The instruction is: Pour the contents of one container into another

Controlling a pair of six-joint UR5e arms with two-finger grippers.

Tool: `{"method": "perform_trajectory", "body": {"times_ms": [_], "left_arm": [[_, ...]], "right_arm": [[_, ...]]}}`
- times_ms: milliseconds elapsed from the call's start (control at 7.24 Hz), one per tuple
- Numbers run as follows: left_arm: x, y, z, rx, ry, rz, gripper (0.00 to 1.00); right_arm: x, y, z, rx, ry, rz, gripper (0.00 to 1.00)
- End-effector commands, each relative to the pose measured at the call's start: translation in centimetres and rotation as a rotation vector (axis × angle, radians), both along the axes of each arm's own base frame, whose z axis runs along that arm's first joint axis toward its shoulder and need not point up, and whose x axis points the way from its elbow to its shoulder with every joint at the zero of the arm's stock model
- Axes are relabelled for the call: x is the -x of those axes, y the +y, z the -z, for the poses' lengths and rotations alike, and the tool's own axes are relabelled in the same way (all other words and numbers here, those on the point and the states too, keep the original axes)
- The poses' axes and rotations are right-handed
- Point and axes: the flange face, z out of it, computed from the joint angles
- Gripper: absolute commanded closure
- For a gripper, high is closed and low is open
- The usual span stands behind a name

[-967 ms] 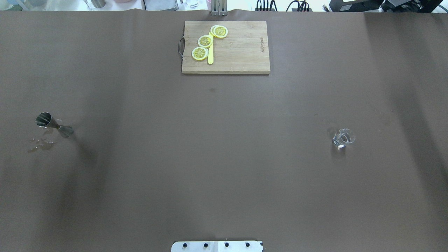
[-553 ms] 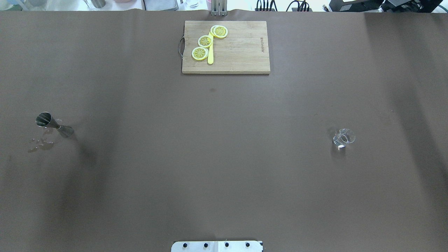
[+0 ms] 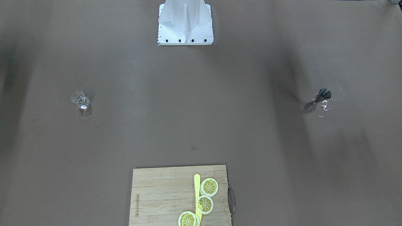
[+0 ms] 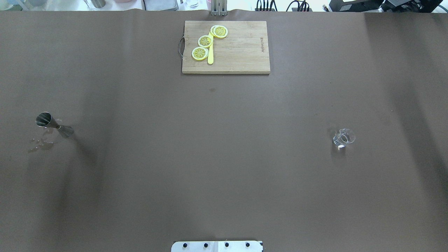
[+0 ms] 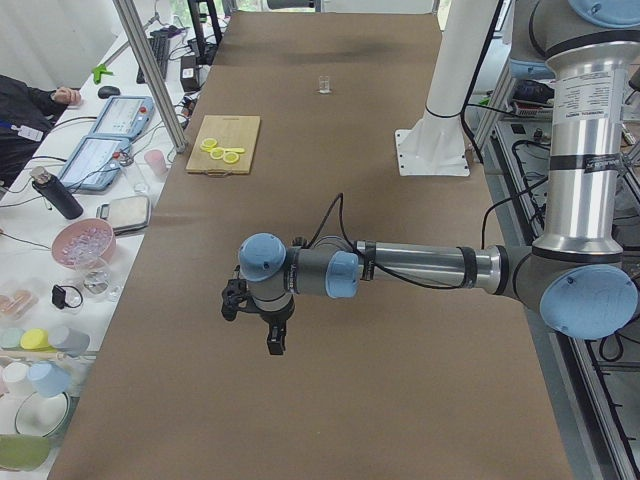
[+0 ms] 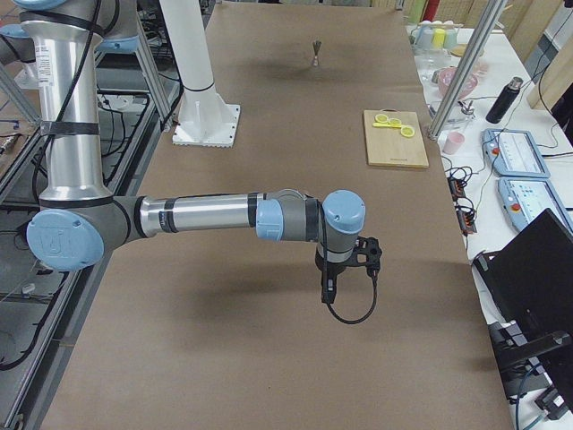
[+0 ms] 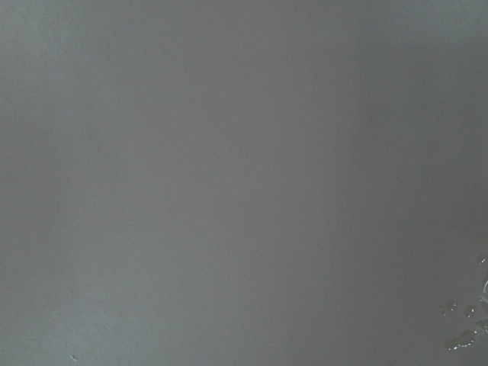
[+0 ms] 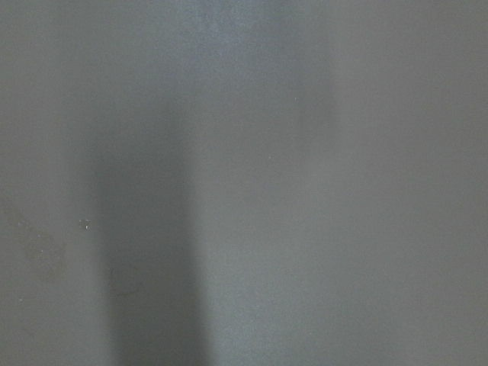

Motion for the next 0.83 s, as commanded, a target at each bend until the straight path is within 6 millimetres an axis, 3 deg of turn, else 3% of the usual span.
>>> {"method": "perform_trajectory", "body": {"times_ms": [0,414,691], "left_arm": [[0.0,-0.8,0.7,-0.013,0.002,0.002,0.02],[0.0,-1.3,1.1,-0.022,0.002,0.002,0.02],[0.2,-1.3,1.4,-0.023,0.001,0.015,0.02]], "right_arm": [[0.0,-0.1,0.4,-0.004,-0.006,-0.005,0.0],[0.1,-0.3,0.5,-0.039,-0.005,0.002,0.0],[0.1,-0.1,-2.9,-0.133,-0.013,0.005,0.0]]}}
